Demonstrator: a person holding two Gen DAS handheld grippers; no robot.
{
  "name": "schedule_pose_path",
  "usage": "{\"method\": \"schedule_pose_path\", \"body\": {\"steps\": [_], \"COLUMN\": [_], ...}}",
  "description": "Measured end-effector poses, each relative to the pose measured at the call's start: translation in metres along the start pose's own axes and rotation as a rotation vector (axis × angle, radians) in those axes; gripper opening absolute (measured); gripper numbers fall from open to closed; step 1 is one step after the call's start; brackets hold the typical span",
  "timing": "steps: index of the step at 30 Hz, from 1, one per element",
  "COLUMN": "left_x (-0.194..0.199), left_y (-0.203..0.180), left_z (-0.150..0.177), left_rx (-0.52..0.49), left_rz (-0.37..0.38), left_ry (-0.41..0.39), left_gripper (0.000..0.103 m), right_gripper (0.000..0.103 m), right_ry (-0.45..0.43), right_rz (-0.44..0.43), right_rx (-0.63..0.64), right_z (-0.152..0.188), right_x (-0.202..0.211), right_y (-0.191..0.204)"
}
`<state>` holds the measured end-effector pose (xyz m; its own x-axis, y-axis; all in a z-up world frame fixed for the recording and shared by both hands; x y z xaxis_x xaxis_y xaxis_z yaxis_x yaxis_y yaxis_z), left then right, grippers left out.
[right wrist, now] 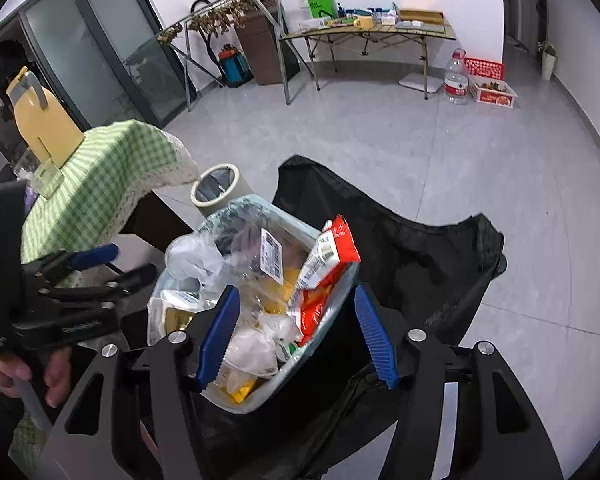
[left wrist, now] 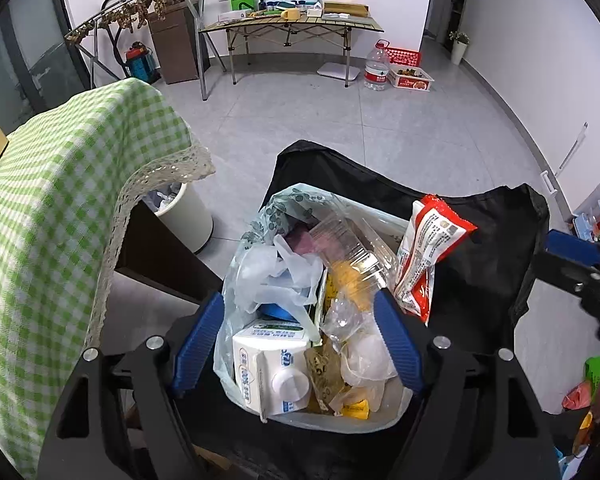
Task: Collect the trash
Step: 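Open both tools to drop the wrap and bag into the trash bag, then withdraw both tools from the bag back over the table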
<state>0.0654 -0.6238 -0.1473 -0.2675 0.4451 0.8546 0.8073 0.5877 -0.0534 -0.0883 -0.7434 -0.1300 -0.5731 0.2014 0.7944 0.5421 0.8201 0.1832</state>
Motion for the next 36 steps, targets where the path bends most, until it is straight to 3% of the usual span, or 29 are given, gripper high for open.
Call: {"method": "schedule_pose_path", "body": {"steps": [9,21,27,36], "left_x": [0.05,0.207,0.292,0.394], "left_y": [0.017,0.074,0.115,0.204], "left_z": [-0.001,0.008,0.023,0.068], "left_rx": [-0.005,0.093,0.125,0.266], "left_rz": [-0.025,0.0,-0.064,-0.23], "left_ry": [-0.083,-0.438,-0.642,-0.818], "left_gripper": [0.081,0.094,0.096,0.096], "right_gripper": [0.064,0.074,0.08,0.084], "right_ry": [-0.022,-0.178,-0.305,-0.425], "right_rz": [0.068,0.103,0.099,0.017], "right_rx": [0.05,0.121,0.209,0.309], "right_z": [-0.005,-0.029,-0.047,-0.064], "right_x": [0.017,0.088,0.127,0.154], "right_y": [0.013,0.061,0.114,0.204]}}
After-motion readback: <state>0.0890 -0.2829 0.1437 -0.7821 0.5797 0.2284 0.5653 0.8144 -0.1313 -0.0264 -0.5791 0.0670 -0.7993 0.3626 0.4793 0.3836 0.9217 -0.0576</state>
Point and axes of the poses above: each gripper's, at about its wrist camera, not at the fingertips, and x roughly against the way its jaws point, y to its left, z to its underside, the point moved 3 cm from there along -x, roughly the way its jaws point, and after that the axes turned 6 degrees about x, right-handed, at the moved point
